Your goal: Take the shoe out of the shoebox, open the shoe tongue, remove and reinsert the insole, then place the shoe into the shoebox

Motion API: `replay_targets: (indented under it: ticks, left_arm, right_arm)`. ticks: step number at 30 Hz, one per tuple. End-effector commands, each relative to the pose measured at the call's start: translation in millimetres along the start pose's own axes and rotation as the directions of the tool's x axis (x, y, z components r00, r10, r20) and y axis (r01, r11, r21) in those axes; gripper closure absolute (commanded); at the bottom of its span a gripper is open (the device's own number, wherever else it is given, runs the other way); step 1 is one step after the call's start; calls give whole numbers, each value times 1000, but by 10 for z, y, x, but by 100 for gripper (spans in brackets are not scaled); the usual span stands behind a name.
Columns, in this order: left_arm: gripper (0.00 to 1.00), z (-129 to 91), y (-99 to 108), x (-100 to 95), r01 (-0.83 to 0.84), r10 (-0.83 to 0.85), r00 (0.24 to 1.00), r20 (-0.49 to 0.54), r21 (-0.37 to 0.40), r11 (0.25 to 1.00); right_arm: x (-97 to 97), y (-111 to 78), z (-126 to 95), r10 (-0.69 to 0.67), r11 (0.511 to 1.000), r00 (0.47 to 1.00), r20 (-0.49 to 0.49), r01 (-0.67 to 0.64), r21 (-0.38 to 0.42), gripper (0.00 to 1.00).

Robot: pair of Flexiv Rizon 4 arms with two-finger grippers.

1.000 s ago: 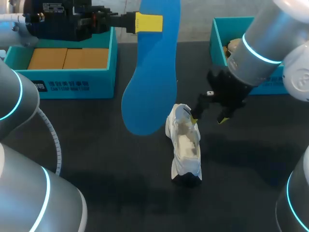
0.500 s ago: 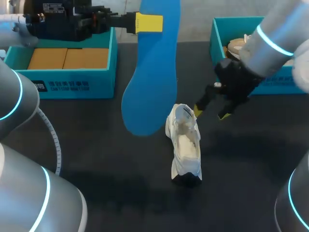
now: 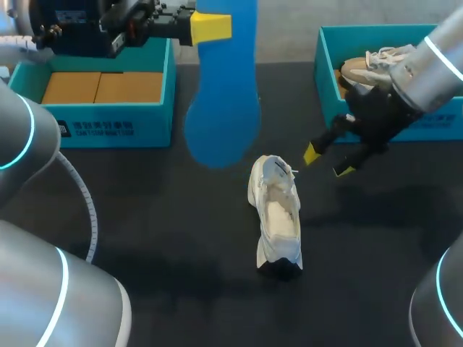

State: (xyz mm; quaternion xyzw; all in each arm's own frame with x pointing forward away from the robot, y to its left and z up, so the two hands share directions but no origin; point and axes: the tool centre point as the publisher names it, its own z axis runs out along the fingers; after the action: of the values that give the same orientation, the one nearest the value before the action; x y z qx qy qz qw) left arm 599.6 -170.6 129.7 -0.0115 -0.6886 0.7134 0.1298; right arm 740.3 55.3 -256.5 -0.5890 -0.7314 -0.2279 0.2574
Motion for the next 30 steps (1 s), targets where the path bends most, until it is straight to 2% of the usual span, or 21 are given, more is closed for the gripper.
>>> replay_targets:
  ticks: [1,6,11,15,30]
  left_arm:
    - [100,-24,-102,-150,-64,63,998,-29,-32,997]
    - [100,-31,-152,-248,-185,184,982,-42,-44,982]
    - [100,-37,-175,-299,-331,328,943,-62,-46,942]
    - [100,-39,-168,-369,-369,365,928,-80,-46,928]
    - [100,-41,-169,-378,-370,365,927,-89,-53,927]
  right_arm:
    - [-34,-48,-2,12,1000,998,-58,-13,-18,0]
    - [-29,-79,-46,36,998,990,-136,-43,-47,0]
    - [55,-98,-193,36,993,980,-194,-57,-100,0]
    - [129,-83,-296,23,989,961,-274,-62,-135,0]
    - [151,-73,-318,11,987,964,-266,-52,-149,0]
